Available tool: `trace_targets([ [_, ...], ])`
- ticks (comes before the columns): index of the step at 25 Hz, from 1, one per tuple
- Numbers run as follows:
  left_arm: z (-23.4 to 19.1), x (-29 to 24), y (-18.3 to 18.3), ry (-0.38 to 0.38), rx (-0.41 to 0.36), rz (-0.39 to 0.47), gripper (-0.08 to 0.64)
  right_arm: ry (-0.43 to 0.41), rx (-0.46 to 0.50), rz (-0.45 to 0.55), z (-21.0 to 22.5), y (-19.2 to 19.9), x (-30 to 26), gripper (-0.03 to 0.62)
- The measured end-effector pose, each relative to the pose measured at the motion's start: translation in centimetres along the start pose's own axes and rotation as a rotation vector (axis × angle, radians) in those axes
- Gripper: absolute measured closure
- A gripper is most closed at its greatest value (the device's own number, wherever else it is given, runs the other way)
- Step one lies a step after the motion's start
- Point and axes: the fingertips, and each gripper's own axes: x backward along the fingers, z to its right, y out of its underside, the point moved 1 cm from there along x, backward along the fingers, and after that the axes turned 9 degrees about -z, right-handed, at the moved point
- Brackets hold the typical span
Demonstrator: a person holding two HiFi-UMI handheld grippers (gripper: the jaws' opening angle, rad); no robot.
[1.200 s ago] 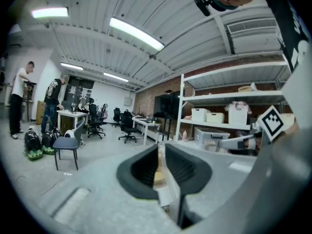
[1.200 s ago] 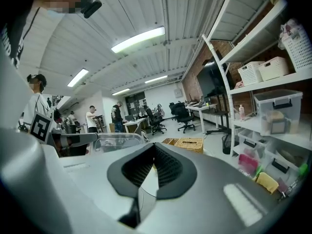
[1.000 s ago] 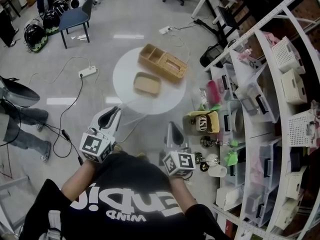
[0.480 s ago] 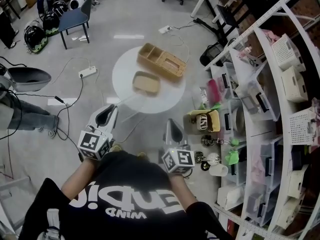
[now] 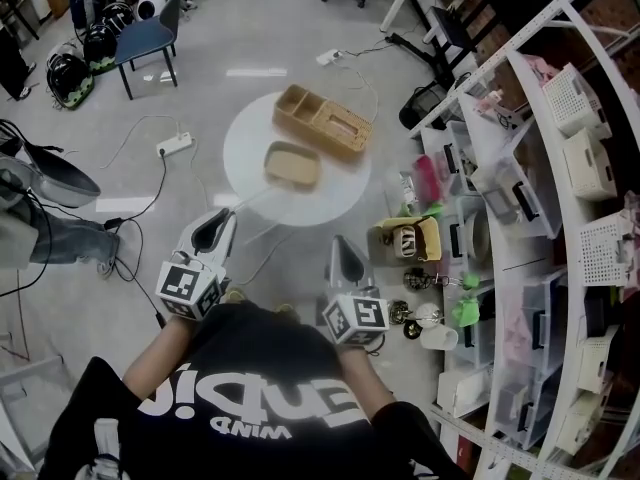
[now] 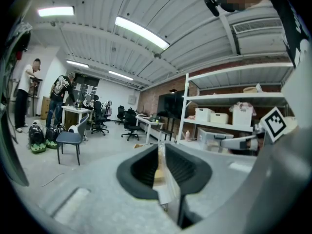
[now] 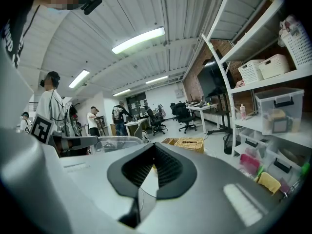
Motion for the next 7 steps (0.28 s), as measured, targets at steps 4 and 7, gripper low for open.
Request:
trace_targets([
  [4,0.2,-0.23,0.13,0.009,0.007,-0.001,0.515,0.0,0.0,0.0,-0.01,0.15,-0.04,0.594],
  [7,0.11,-0.35,0.25,0.011,0.007,-0.001,0.515,0.004,-0.003,-0.006,-0.01,0.34,-0.16,0.594],
])
